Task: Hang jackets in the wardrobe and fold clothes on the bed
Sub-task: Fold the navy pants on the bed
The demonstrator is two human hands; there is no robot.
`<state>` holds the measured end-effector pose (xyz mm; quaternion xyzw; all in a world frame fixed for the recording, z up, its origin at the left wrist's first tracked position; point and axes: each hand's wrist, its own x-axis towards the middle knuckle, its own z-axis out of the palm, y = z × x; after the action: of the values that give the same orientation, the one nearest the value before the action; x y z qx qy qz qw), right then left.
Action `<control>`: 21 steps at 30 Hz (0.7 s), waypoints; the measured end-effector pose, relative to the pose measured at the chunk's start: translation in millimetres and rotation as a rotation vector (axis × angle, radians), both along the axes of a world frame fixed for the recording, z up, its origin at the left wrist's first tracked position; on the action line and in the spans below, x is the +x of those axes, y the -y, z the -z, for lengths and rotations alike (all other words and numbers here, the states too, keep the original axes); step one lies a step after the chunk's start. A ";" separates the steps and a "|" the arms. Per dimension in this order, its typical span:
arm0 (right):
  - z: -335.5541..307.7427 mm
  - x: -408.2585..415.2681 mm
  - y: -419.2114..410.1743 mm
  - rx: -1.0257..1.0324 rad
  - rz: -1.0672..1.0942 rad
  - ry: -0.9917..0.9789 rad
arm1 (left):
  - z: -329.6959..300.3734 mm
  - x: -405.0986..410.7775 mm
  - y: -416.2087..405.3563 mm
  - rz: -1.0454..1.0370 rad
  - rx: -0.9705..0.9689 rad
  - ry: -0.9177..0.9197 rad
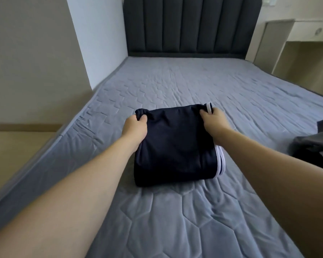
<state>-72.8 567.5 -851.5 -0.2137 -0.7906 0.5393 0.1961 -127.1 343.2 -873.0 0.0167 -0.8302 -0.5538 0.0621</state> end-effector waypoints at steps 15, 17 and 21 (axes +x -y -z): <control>100.9 -107.9 -20.9 0.296 0.033 0.425 | 80.3 -98.8 -12.5 -0.041 -0.255 0.303; 96.4 -105.1 -25.0 0.225 0.016 0.429 | 71.9 -86.7 -4.6 0.012 -0.067 0.346; 90.9 -77.9 -30.4 -0.112 -0.011 0.376 | 52.2 -40.8 24.7 0.197 0.299 0.631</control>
<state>-150.7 597.9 -942.4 -0.3168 -0.7833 0.5341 0.0297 -167.9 318.5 -925.2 0.1157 -0.7160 -0.6400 -0.2539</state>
